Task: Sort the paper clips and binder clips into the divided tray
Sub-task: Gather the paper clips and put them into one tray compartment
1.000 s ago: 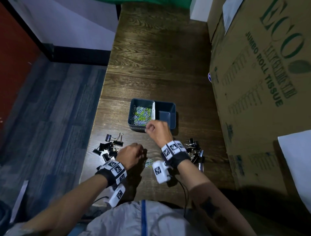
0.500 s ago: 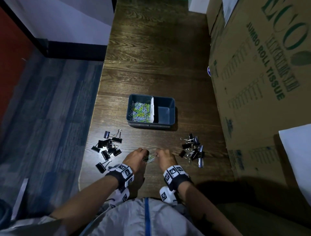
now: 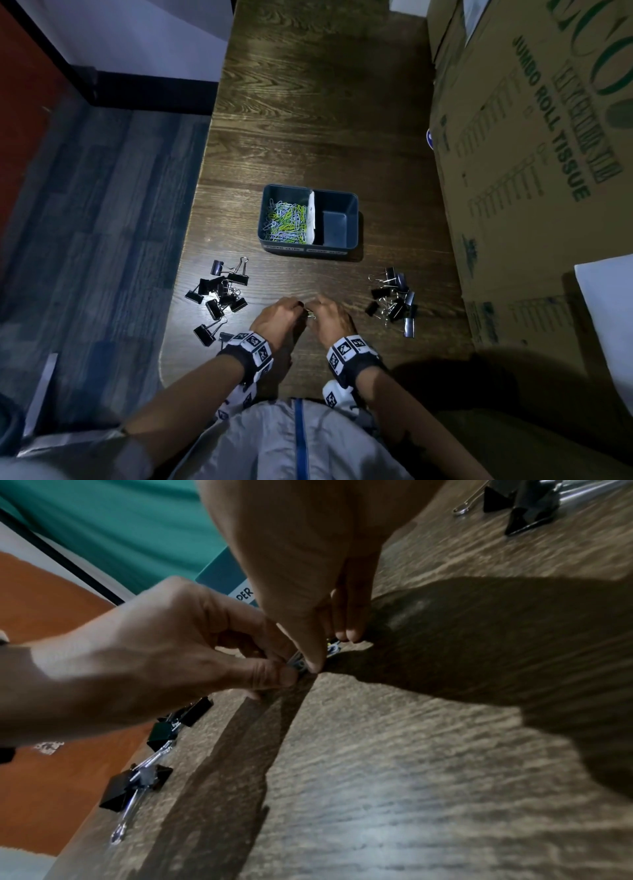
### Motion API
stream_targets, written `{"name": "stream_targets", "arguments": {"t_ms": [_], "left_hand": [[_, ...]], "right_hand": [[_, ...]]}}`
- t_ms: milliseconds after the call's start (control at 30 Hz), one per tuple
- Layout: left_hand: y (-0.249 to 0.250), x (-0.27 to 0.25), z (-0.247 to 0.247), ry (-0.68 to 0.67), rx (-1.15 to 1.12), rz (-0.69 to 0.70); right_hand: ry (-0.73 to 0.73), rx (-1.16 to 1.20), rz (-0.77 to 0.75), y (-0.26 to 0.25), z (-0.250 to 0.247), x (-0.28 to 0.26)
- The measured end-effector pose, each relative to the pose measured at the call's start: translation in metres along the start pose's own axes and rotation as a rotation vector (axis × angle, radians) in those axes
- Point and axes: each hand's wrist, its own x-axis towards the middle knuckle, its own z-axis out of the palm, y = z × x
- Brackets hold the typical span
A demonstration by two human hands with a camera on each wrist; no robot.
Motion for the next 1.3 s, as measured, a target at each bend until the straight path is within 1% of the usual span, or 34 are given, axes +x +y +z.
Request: {"name": "stream_targets", "arguments": {"t_ms": [100, 233, 300, 400, 467, 533, 600, 667, 733, 800, 867, 967, 1100, 1167, 1200, 1300], "left_hand": [[-0.001, 0.0, -0.002, -0.004, 0.001, -0.018], [0.001, 0.001, -0.007, 0.011, -0.058, -0.092], [0.001, 0.001, -0.012, 0.012, -0.088, -0.132], [-0.005, -0.003, -0.02, 0.031, -0.186, -0.234], [-0.013, -0.006, -0.022, 0.071, -0.256, -0.25], [-0.018, -0.008, -0.029, 0.124, -0.301, -0.229], [-0.017, -0.004, -0.045, 0.206, -0.314, -0.167], [-0.014, 0.009, -0.07, 0.322, -0.296, -0.133], [-0.014, 0.026, -0.098, 0.457, -0.291, -0.143], [-0.017, 0.044, -0.124, 0.568, -0.287, -0.162], [-0.024, 0.06, -0.14, 0.609, -0.314, -0.177], [-0.032, 0.07, -0.15, 0.585, -0.344, -0.195], [-0.024, 0.052, -0.136, 0.686, -0.193, -0.127], [-0.017, 0.036, -0.117, 0.649, -0.146, -0.108], [-0.016, 0.029, -0.105, 0.58, -0.125, -0.117], [-0.018, 0.011, -0.073, 0.254, -0.091, -0.152]], "right_hand": [[0.004, -0.024, -0.006, 0.0, -0.001, 0.0], [0.007, -0.065, -0.014, -0.003, -0.005, 0.001], [-0.014, -0.075, -0.008, -0.002, -0.007, 0.002], [-0.042, -0.087, 0.007, 0.001, -0.012, 0.004], [-0.052, -0.065, 0.017, 0.003, -0.014, 0.003], [-0.078, -0.037, 0.063, 0.005, -0.014, 0.001], [-0.089, 0.026, 0.133, 0.008, -0.013, 0.0], [-0.088, 0.115, 0.188, 0.011, -0.015, 0.0], [-0.096, 0.169, 0.233, 0.012, -0.024, 0.001], [-0.072, 0.214, 0.266, 0.011, -0.036, 0.003], [-0.032, 0.278, 0.272, 0.007, -0.05, 0.007], [0.048, 0.383, 0.224, -0.007, -0.081, 0.017], [0.203, 0.423, 0.096, -0.037, -0.131, 0.046], [0.256, 0.415, 0.082, -0.052, -0.147, 0.063], [0.277, 0.406, 0.076, -0.059, -0.152, 0.072], [0.284, 0.372, 0.05, -0.077, -0.159, 0.087]]}}
